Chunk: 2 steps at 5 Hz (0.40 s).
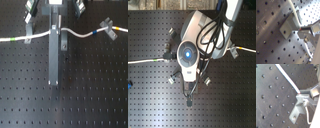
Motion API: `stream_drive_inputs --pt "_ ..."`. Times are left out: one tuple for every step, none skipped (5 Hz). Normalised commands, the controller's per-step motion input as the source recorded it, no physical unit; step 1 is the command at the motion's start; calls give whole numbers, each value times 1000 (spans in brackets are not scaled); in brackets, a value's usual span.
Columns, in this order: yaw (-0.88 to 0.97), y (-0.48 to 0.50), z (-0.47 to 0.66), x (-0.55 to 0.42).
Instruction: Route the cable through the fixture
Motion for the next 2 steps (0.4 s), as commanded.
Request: stream_drive_inputs --pt "-17 4 516 -186" --pt "0 2 366 -218"
